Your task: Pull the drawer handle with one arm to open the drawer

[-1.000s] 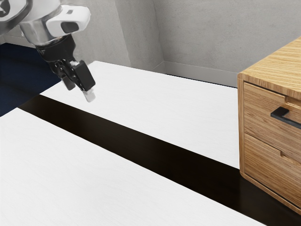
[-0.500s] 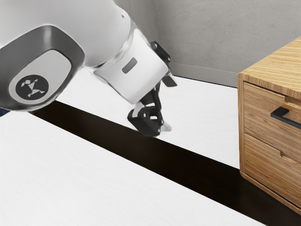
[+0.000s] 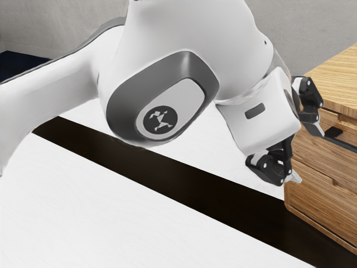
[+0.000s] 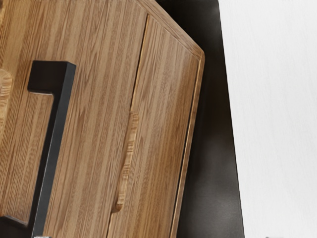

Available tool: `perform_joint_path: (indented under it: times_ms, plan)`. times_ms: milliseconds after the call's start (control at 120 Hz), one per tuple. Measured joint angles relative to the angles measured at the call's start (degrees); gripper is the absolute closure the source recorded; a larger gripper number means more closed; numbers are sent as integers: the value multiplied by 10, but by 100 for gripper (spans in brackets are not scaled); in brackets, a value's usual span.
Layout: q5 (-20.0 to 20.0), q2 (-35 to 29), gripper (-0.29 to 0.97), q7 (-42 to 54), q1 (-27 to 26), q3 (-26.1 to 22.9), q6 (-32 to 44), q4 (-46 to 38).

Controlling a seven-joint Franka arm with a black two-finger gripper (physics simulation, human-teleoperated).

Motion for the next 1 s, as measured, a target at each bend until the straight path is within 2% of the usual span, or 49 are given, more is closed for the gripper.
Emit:
perform_joint_path:
  times_ms: [108,300,508,817,1000]
  plan:
    - [5,18,22,22,2,0,21,21]
    - [7,69,28,53,-36,4,43,71]
    - [7,100,33,77,-36,30,63,74]
    - [8,134,39,100,-43,33,89,84]
    - [8,142,54,109,-48,34,98,82]
